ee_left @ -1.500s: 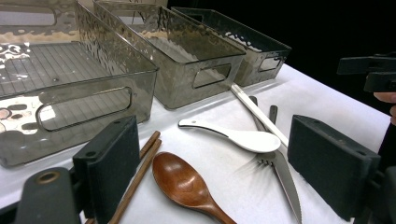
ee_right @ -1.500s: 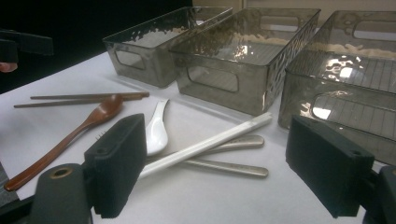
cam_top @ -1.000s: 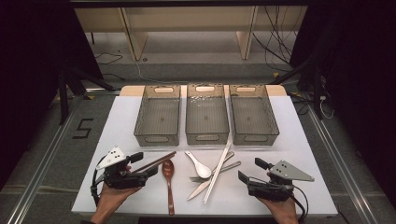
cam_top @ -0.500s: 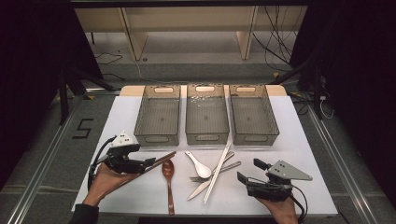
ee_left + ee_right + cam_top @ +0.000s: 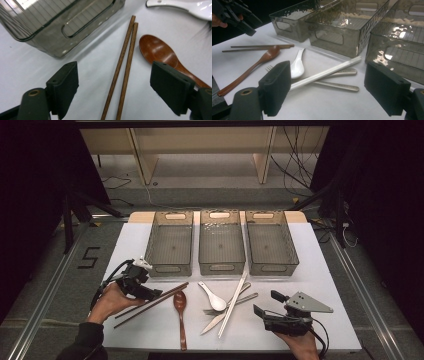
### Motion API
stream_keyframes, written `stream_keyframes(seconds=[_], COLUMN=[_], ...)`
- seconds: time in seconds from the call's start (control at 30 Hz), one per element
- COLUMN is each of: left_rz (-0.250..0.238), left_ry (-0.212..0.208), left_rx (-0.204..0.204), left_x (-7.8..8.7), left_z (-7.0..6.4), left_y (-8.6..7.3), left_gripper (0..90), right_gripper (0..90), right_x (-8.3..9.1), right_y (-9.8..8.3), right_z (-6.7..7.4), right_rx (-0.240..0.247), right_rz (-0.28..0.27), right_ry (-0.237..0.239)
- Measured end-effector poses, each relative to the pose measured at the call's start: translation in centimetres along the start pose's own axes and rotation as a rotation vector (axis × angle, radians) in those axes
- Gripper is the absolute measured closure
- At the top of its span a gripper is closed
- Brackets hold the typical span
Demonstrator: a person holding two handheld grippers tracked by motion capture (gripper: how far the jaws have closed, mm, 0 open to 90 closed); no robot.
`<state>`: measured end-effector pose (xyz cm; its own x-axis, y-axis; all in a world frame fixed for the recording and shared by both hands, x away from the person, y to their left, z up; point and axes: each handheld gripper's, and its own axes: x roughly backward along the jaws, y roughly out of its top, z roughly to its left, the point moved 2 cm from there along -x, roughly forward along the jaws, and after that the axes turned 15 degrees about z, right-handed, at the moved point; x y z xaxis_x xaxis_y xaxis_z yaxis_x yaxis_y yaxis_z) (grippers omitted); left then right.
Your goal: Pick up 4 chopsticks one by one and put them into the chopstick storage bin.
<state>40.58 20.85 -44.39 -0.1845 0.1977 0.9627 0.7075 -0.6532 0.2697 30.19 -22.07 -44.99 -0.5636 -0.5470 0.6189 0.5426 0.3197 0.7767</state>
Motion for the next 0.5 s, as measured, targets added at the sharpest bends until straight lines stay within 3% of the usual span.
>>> stream_keyframes(seconds=[0.1,0.37,0.5], left_rz=[0.06,0.109,0.156], left_ry=[0.009,0.014,0.027], left_rx=[-0.008,-0.015,-0.024], left_x=[-0.5,-0.6,-1.1], left_z=[0.4,1.5,1.7], left_y=[0.4,0.1,-0.3], left_gripper=[24.6,31.2,35.0], right_gripper=[22.6,23.1,23.1], right_x=[-0.1,-0.1,-0.1], right_y=[0.0,0.0,0.0], right_z=[0.0,-0.1,-0.1], right_rx=[-0.001,-0.007,-0.005], right_rz=[0.002,0.005,0.007], right_ry=[0.0,0.001,0.001])
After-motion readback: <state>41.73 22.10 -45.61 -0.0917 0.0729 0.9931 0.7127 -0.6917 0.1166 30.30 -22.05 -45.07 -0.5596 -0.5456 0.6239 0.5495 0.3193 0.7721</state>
